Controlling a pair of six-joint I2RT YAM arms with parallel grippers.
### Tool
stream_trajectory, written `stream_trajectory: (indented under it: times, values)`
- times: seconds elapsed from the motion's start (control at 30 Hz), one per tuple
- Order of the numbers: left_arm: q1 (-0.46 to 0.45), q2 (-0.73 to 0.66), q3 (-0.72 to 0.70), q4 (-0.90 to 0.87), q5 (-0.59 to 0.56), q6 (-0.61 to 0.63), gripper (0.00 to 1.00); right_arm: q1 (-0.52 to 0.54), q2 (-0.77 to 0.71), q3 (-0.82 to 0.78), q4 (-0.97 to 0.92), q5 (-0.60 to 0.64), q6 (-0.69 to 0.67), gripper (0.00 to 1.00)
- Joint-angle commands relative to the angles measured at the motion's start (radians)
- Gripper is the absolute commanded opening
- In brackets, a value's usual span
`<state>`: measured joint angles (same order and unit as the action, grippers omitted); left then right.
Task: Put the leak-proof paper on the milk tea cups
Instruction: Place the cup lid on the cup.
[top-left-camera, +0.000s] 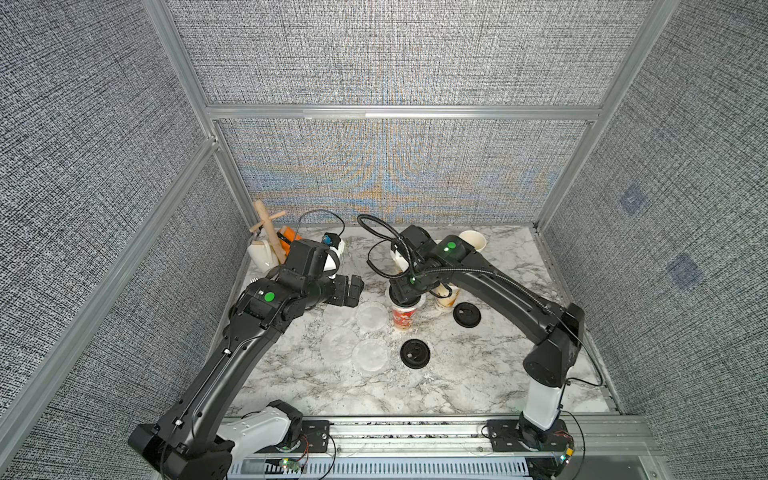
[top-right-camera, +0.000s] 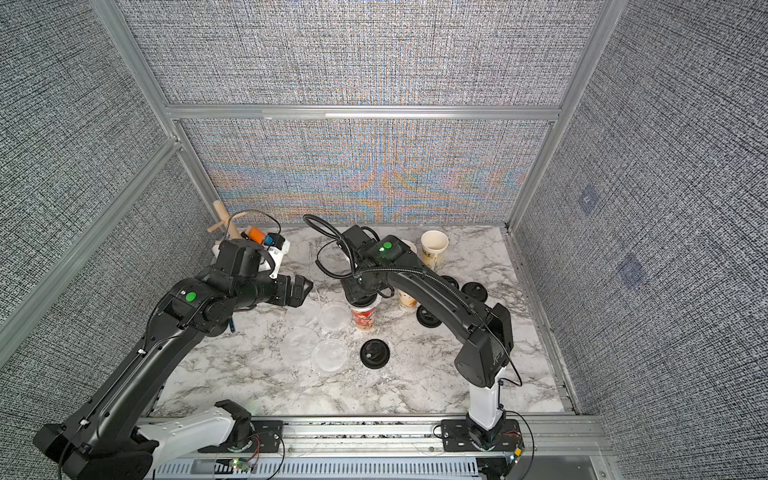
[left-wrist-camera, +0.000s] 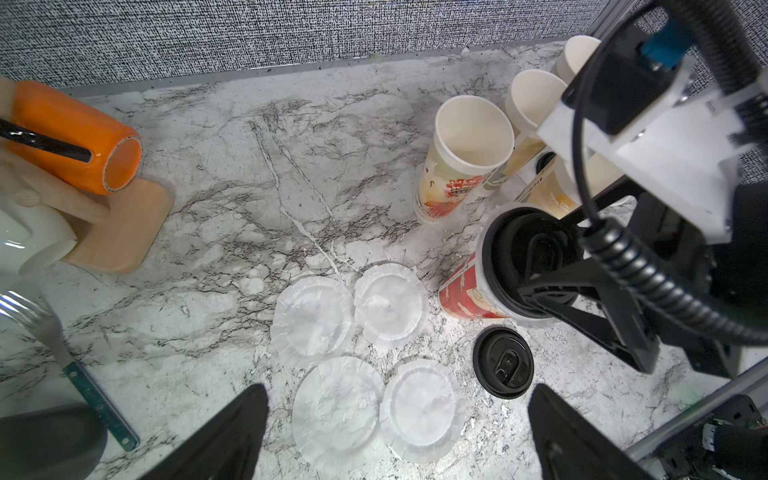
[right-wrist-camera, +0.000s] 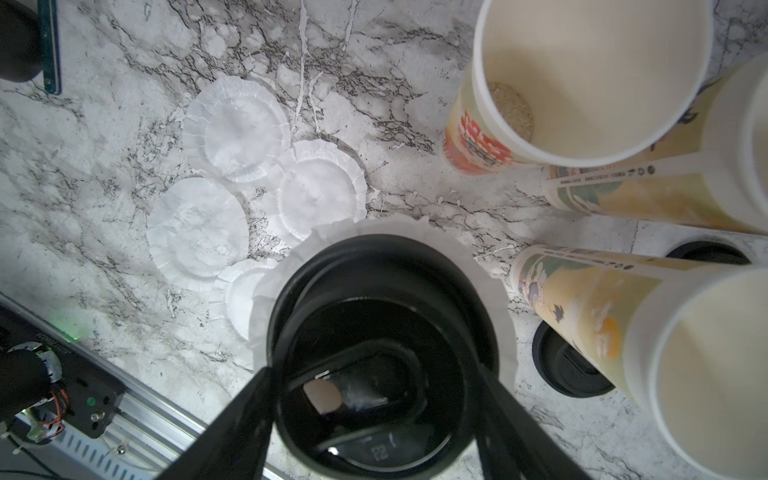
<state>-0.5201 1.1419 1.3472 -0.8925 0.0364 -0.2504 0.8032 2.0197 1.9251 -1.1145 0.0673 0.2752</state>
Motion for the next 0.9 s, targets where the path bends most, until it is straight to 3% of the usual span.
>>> stream_trajectory:
  times: [0.0, 0.87]
  values:
    - [0.001, -0.005, -0.002, 0.004, 0.002, 0.007, 0.99, -0.001, -0.007, 0.007, 0.001, 0.000, -0.005, 0.73]
    - [0.003, 0.000, 0.001, 0.007, 0.008, 0.007, 0.99, 0.001, -0.005, -0.033, 0.025, -0.019, -0.007, 0.73]
